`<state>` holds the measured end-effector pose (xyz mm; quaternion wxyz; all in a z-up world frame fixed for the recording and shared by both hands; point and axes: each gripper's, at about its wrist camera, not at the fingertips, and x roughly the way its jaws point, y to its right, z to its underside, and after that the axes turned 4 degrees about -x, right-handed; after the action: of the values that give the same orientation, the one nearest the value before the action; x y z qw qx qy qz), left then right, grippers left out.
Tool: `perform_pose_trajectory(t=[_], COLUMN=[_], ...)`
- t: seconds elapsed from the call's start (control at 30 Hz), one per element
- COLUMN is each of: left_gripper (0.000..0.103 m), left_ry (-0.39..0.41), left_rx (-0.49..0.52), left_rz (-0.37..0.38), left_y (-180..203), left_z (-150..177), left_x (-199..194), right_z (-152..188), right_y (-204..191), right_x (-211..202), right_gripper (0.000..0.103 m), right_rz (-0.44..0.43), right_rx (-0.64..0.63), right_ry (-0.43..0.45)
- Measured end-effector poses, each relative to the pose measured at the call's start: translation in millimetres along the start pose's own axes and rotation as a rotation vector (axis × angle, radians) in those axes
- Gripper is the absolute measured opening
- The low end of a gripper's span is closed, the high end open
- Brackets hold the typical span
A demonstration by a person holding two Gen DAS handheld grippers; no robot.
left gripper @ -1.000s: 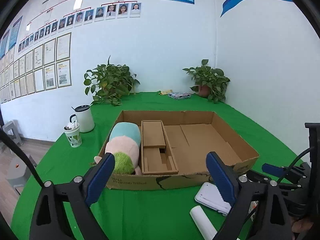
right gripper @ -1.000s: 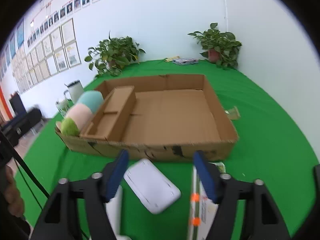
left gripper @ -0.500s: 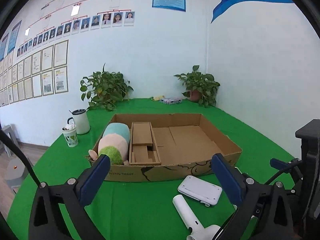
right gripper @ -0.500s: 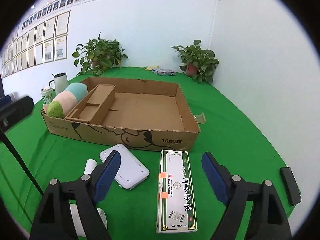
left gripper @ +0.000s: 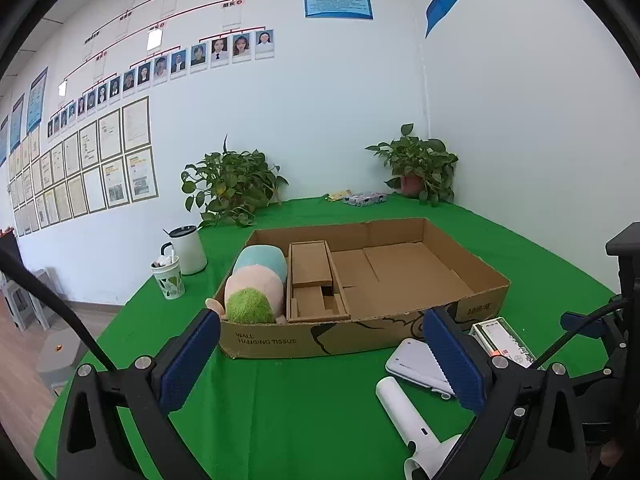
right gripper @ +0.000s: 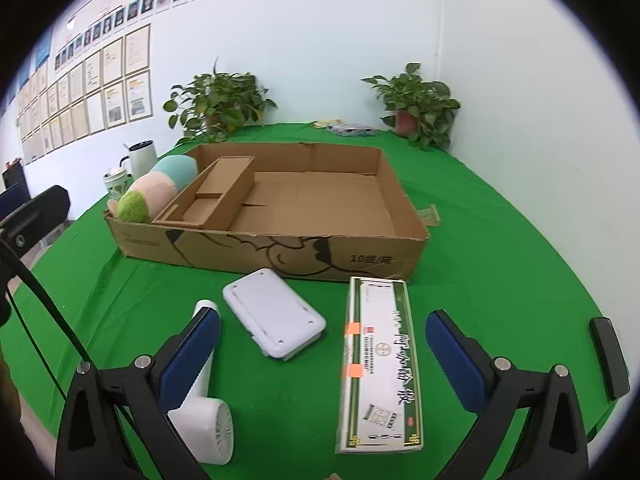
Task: Organize objects
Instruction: 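Open both grippers to release the narrow box and pull them back, then move both grippers toward the white hair dryer on the table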
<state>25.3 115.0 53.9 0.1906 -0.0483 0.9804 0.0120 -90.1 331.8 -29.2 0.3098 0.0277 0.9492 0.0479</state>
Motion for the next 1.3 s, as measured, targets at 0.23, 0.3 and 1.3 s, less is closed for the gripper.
perform_pose_trajectory(t=[0.23, 0.3, 1.3], left_gripper=[0.102, 0.102, 0.062], left_ry=[-0.009, -0.009, -0.459], left_rx=[-0.006, -0.020, -0.149], left_rz=[-0.115, -0.112, 0.237], left_y=[-8.3, -10.7, -35.0], left_z=[8.1, 12.6, 61.8], left_x=[10.2, 10.5, 89.8], right_z=[1.5, 2.6, 51.0], right_y=[-9.3, -9.3, -37.7], right_x=[-5.1, -6.6, -19.0], right_gripper=[0.102, 0.102, 0.080], right_rz=[-0.037, -0.043, -0.360], right_rx=[-0.020, -0.018, -0.043], right_ry=[0.037, 0.042, -0.008])
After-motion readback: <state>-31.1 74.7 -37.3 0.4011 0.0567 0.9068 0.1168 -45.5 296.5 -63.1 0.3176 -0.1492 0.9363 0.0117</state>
